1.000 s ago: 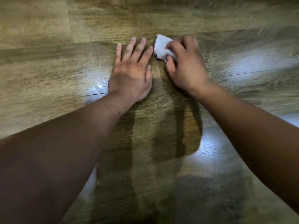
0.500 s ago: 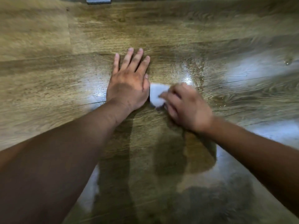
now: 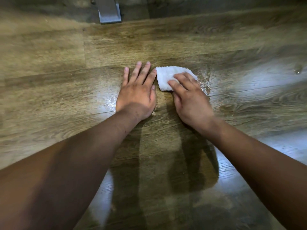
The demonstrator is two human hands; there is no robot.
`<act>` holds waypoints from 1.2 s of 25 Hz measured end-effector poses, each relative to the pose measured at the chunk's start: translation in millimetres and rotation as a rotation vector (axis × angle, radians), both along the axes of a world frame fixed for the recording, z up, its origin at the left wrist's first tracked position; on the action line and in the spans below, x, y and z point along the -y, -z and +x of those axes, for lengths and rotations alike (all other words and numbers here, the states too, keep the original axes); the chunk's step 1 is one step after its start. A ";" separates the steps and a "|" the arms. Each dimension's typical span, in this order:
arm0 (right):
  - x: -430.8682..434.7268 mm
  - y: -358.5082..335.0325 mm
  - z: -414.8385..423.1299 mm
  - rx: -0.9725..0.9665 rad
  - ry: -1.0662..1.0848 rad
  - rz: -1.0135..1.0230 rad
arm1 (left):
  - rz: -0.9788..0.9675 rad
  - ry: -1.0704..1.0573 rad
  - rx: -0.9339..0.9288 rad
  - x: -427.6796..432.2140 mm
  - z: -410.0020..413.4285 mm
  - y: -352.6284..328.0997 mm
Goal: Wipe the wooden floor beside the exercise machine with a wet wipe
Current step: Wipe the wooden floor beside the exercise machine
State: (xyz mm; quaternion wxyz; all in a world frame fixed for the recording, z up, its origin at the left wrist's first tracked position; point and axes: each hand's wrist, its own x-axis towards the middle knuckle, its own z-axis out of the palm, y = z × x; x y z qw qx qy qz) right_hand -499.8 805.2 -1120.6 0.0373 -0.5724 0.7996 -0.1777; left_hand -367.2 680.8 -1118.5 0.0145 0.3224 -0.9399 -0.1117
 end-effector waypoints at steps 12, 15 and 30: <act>-5.8 0.0 2.4 0.062 -0.006 -0.015 | 0.009 0.001 -0.034 -1.4 2.4 -2.4; -5.6 0.9 1.2 0.083 -0.003 -0.025 | 0.016 0.008 -0.037 -0.6 2.3 -2.3; -92.6 -9.8 30.9 0.200 -0.082 -0.023 | 0.042 0.007 0.029 -1.5 3.0 -8.5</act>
